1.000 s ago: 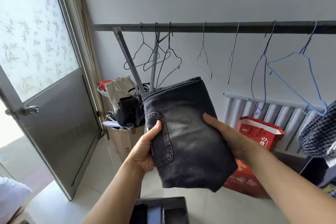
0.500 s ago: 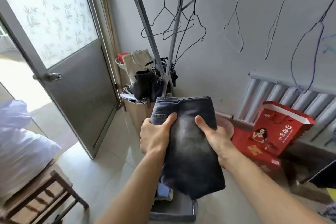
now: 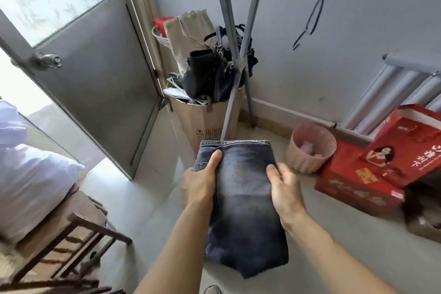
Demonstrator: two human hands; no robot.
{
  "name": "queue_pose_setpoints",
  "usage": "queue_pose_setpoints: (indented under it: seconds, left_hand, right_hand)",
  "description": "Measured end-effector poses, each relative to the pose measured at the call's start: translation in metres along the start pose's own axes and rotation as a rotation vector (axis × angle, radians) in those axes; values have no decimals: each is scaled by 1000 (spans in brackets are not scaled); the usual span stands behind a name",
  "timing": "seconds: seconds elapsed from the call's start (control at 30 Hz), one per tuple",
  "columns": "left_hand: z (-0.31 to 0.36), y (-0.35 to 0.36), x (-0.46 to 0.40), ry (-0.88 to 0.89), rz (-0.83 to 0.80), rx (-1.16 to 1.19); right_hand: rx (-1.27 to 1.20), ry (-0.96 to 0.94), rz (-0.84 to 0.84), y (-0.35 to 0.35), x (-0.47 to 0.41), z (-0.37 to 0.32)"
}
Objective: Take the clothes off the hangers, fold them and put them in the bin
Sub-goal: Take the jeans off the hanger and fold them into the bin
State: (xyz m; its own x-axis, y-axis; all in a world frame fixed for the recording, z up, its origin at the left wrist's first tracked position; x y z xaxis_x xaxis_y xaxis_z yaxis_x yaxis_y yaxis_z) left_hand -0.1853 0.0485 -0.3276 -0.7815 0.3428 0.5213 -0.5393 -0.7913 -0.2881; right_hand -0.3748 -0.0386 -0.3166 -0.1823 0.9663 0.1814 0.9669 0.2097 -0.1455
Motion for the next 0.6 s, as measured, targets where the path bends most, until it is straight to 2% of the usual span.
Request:
queue_pose_setpoints:
  seconds: [0.03, 0.1, 0.17, 0.23, 0.27, 0.37, 0.47, 0.6]
  left_hand:
    - [1, 0, -12, 26, 41, -49]
    - [2, 5, -35, 113, -11, -76]
    - [-4, 15, -51, 174, -201, -57]
    - [-22, 25, -63, 155, -380, -124]
    - [-35, 28, -72, 130, -417, -161]
    - [-61, 32, -98, 93, -305, -259]
    - [-68, 35, -113, 113, -155, -386]
    - [-110, 52, -139, 88, -142, -410]
  right_hand:
    - [7, 17, 3, 10, -9, 9]
    - [-2, 66, 21, 22, -30, 29]
    - [-34, 139, 53, 29, -49, 47]
    - [-94, 208, 98, 33, -63, 64]
    - [-116, 247, 105, 38, -70, 75]
    - [-141, 334, 20, 63, -82, 97]
    - [-31, 297, -49, 81, -85, 110]
    - [83, 296, -15, 89, -98, 154]
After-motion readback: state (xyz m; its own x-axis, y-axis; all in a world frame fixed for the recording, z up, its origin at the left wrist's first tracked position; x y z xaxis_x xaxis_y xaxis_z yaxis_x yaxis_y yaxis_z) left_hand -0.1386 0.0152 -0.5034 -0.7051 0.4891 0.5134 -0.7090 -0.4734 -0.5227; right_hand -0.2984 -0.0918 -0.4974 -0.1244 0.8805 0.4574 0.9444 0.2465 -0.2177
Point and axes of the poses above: each hand's wrist, its own x-axis away from the middle knuckle, its own y-axis out of the palm, z = x × y, the point moved 6 cm from there along -x, towards the middle knuckle, and after that the axes turned 1 degree about x, right-handed, at the moved point
